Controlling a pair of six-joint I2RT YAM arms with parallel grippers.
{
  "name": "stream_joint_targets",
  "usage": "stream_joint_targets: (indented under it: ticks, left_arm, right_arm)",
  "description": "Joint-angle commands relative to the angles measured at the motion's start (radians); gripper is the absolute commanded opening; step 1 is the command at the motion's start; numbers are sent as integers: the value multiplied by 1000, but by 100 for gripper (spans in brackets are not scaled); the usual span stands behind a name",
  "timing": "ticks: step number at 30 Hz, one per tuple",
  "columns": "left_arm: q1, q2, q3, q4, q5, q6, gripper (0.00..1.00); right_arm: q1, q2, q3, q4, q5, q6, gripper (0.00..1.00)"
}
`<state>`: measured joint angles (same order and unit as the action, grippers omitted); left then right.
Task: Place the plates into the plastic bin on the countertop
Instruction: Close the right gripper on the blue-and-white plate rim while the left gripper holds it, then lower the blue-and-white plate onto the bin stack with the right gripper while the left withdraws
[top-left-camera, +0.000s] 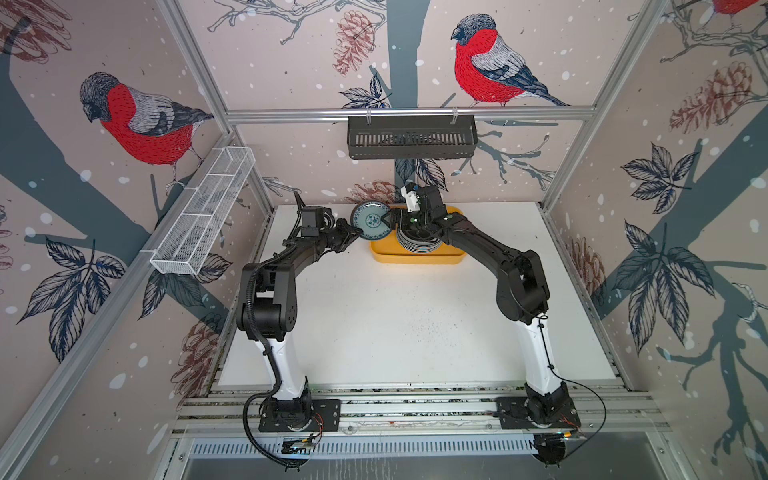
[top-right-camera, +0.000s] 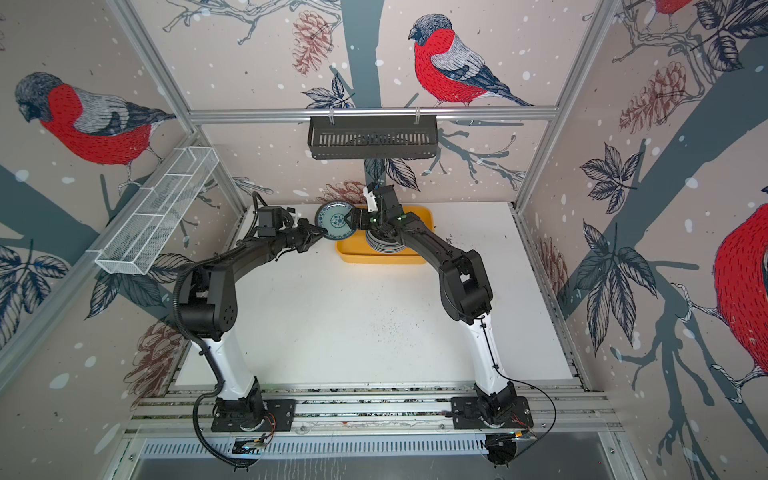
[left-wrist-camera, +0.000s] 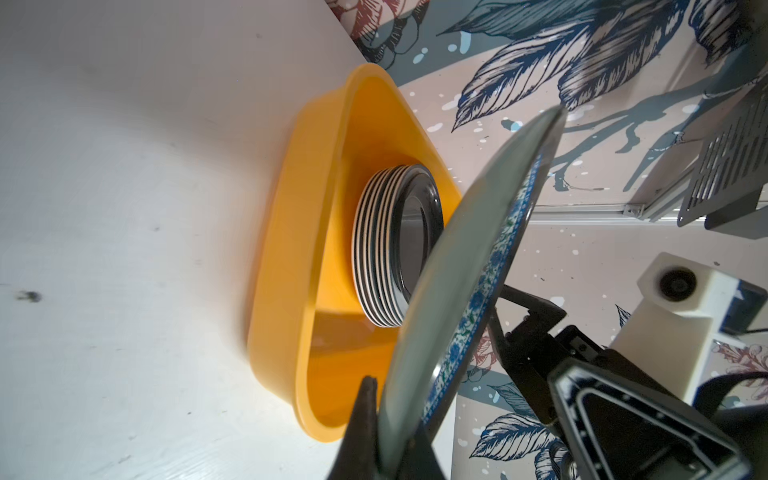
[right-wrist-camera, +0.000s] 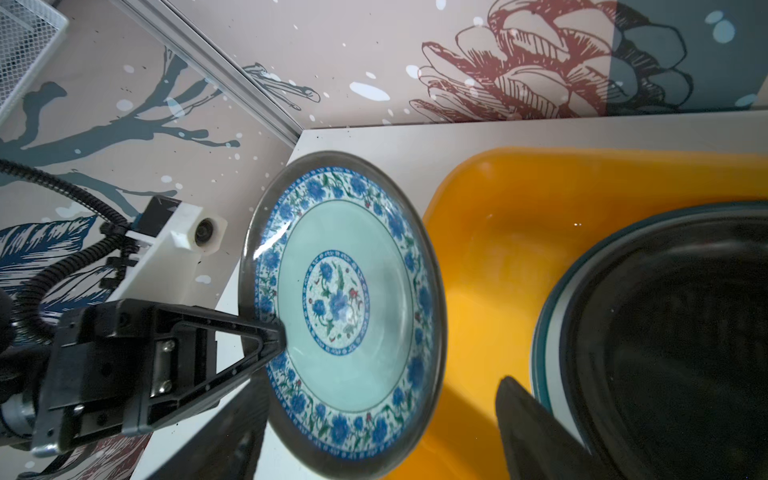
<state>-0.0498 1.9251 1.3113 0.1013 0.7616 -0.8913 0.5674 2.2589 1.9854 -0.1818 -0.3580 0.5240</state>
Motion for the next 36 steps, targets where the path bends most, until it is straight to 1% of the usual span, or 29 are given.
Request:
stream_joint_targets:
  ticks: [1, 4, 6, 11, 14, 18, 21, 23, 24, 25, 27, 28, 29, 33, 36]
  left_arm:
    - [-5, 9, 15, 25, 39, -1, 0]
    - [-7, 22, 32, 21, 47, 0, 0]
    - [-7, 29, 40, 18, 53, 3, 0]
    - [-8, 28, 40, 30, 59, -1, 0]
    - [-7, 29, 33, 47, 71, -11, 0]
    - [-7, 25, 23, 65, 76, -18, 1]
    - [-7, 23, 8, 99, 86, -40, 2]
    - [-7, 22, 3, 117, 93, -51, 4]
    - [-8, 22, 3, 120, 93, -52, 6]
    - [-7, 20, 2, 122, 93, -53, 9]
    - [-7, 15, -1, 131, 90, -57, 21]
    - [-7, 11, -4, 139, 90, -59, 27]
    - [-8, 6, -7, 143, 86, -58, 35]
    - [-5, -20, -25, 166, 60, -52, 43]
    - [4, -43, -50, 188, 37, -53, 54]
  right_arm:
    - [-1, 8, 18, -21, 8, 3, 77]
    - [-1, 11, 11, -22, 8, 17, 65]
    - [-3, 10, 1, -19, 13, 26, 54]
    - [-12, 5, -23, 4, 8, 51, 42]
    - [-22, -1, -51, 38, -15, 80, 33]
    - [-36, -25, -111, 105, -38, 127, 23]
    - [-40, -34, -130, 119, -43, 140, 15]
    - [-42, -36, -131, 119, -50, 140, 14]
    - [-43, -38, -131, 120, -51, 139, 11]
    - [-42, -38, -131, 119, -50, 140, 11]
    - [-44, -39, -129, 118, -50, 142, 8]
    - [-46, -40, -129, 117, -50, 143, 7]
    - [-51, -43, -131, 118, -50, 147, 6]
    - [-65, -57, -144, 129, -56, 169, 5]
    - [-81, -79, -170, 142, -52, 187, 5]
